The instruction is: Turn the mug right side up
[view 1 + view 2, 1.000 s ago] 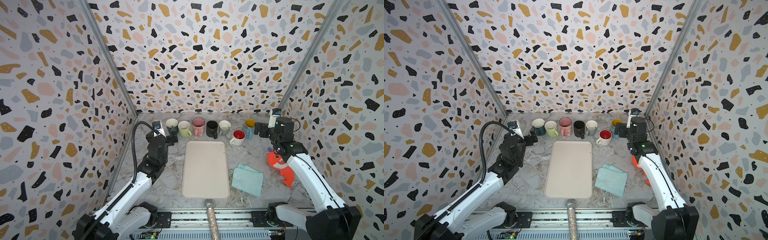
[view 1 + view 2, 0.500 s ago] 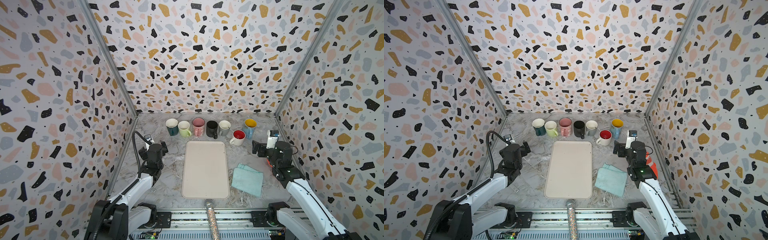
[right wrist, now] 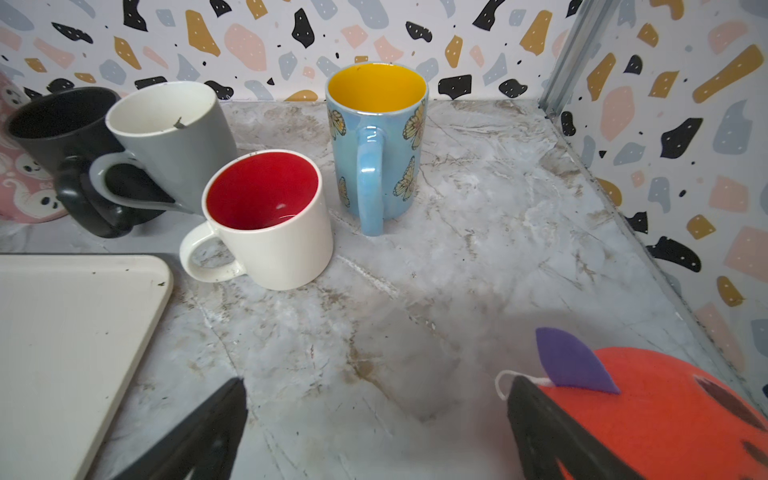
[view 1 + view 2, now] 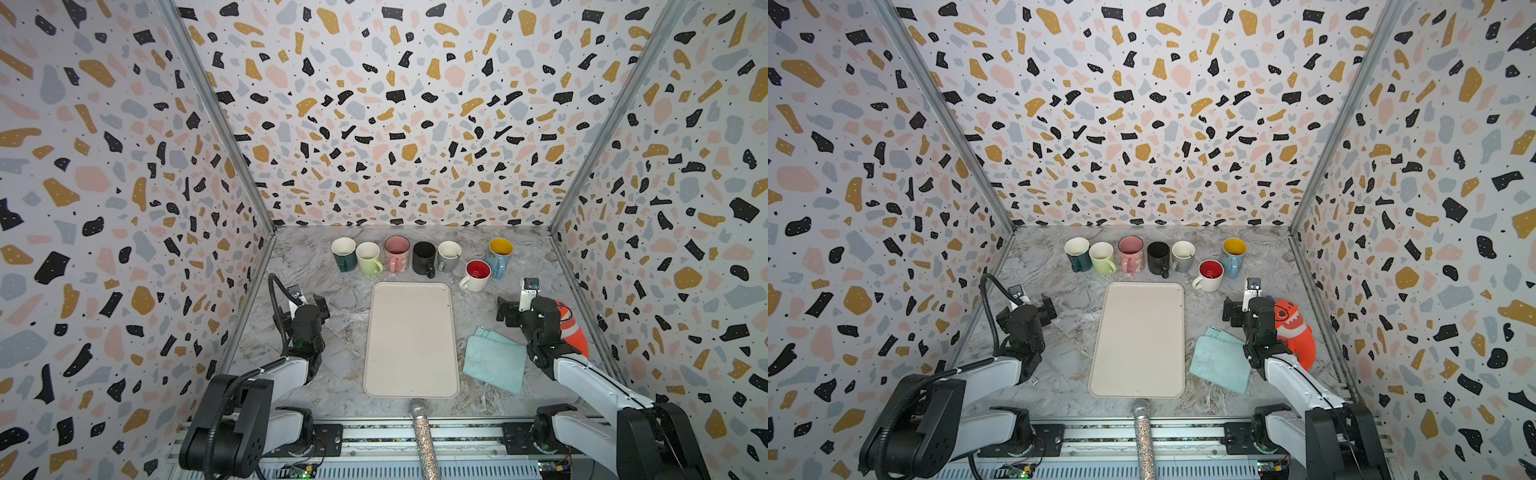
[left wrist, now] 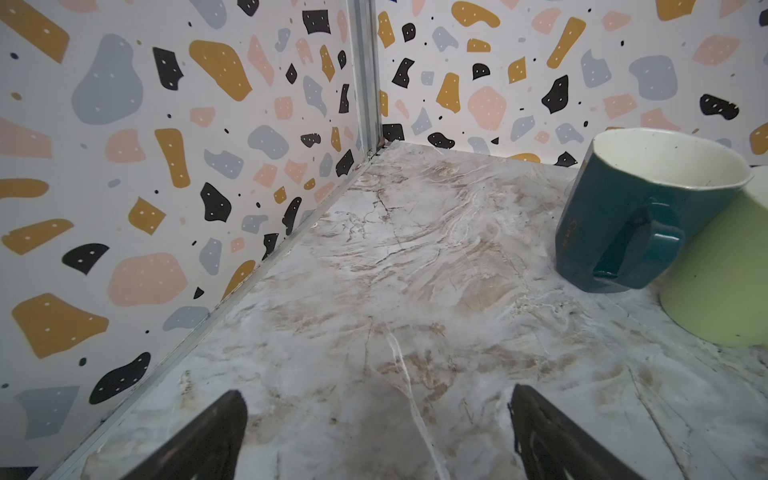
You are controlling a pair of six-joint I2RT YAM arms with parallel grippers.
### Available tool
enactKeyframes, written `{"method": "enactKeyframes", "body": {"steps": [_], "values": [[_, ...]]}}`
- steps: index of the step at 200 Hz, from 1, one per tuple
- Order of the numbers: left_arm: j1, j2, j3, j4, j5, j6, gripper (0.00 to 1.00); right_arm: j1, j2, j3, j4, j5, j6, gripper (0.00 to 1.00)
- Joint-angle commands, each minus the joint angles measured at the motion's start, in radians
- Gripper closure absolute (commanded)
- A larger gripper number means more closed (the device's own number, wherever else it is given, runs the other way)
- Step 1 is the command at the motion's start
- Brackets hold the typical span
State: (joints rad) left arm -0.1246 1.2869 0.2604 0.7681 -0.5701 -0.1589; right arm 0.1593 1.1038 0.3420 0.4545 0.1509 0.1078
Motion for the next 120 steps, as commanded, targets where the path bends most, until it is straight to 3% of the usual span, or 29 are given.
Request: {"method": "enactKeyframes", "body": {"steps": [1, 29, 48, 92, 120], "values": [[0.006, 0.036, 0.027, 0.154, -0.016, 0.065, 0.0, 0.0, 0.062, -0.024, 0.215, 0.05, -0.039, 0.01], [0.019, 0.106, -0.058, 0.402, -0.012, 0.085, 0.0, -0.003, 0.183, -0.047, 0.364, 0.055, -0.073, 0.01], [0.019, 0.095, -0.077, 0.401, 0.006, 0.086, 0.0, -0.004, 0.225, -0.049, 0.429, 0.048, -0.1, 0.01], [0.019, 0.13, -0.09, 0.458, 0.063, 0.116, 0.0, -0.02, 0.359, -0.123, 0.773, -0.008, -0.155, 0.01], [0.019, 0.13, -0.089, 0.453, 0.065, 0.112, 0.0, -0.071, 0.384, -0.113, 0.754, -0.089, -0.112, 0.01]]}}
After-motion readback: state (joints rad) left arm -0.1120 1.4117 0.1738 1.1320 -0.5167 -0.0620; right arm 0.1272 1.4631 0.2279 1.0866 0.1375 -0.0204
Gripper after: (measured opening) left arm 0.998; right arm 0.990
